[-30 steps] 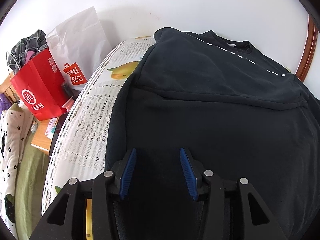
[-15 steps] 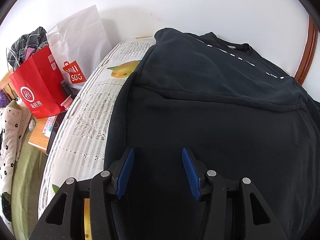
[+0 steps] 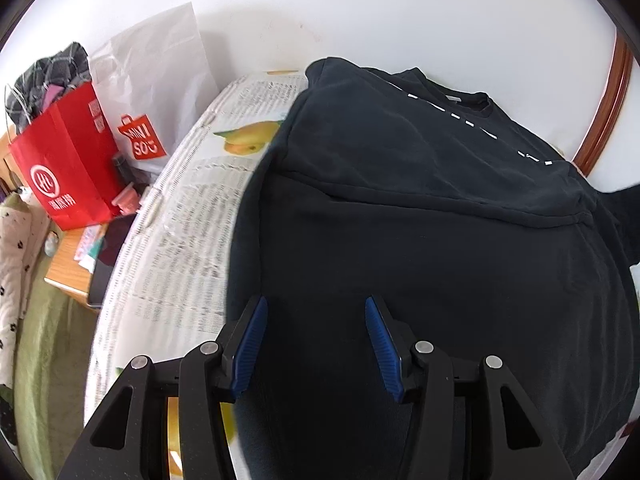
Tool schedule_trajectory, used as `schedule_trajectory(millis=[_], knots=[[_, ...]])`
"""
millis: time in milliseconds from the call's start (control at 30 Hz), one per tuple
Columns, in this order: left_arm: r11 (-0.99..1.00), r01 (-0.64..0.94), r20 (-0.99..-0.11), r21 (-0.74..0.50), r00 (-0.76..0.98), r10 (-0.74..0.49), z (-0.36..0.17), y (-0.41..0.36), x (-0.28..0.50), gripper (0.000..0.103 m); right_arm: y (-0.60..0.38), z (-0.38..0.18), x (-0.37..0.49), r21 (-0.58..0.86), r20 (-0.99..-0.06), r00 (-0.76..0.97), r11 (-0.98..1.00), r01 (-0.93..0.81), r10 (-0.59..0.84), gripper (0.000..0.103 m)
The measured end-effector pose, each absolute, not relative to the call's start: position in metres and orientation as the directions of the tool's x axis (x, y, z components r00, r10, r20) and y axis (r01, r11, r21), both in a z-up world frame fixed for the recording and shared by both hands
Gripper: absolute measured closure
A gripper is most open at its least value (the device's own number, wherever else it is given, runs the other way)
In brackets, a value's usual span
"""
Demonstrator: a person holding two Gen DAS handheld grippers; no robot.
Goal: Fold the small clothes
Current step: 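Fold the plain sleeve across the body toward the folded side with the right tool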
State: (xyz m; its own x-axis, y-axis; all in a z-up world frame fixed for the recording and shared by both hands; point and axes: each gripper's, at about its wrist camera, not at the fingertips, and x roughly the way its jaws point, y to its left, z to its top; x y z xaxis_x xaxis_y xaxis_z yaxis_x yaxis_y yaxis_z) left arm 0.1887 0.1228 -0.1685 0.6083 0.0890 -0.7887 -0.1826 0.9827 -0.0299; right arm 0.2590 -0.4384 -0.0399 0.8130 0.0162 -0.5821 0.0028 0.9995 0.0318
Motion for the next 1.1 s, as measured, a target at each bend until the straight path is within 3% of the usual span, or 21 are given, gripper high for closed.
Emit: schedule_trajectory(millis=[333, 700, 1000, 1100], knots=[[0.988, -0.148, -0.778, 0.042, 0.616, 0.125, -0.163, 0.144, 0.172, 0.053, -0.260, -0.014, 0.298, 0.083, -0.592, 0.750, 0.948, -0.306, 0.294, 0.098], [0.993, -0.114, -0.794, 0.012, 0.602, 0.079, -0.176, 0.145, 0.172, 0.051, -0.068, -0.039, 0.322, 0.155, -0.655, 0.535, 0.788, -0.596, 0.534, 0.098], [0.994, -0.112, -0.797, 0.011, 0.600, 0.076, -0.177, 0.148, 0.175, 0.045, -0.007, -0.085, 0.366, 0.228, -0.697, 0.452, 0.771, -0.595, 0.556, 0.097], [0.994, -0.112, -0.796, 0.009, 0.600, 0.075, -0.178, 0.148, 0.175, 0.045, -0.001, -0.104, 0.376, 0.274, -0.723, 0.401, 0.766, -0.582, 0.563, 0.088]])
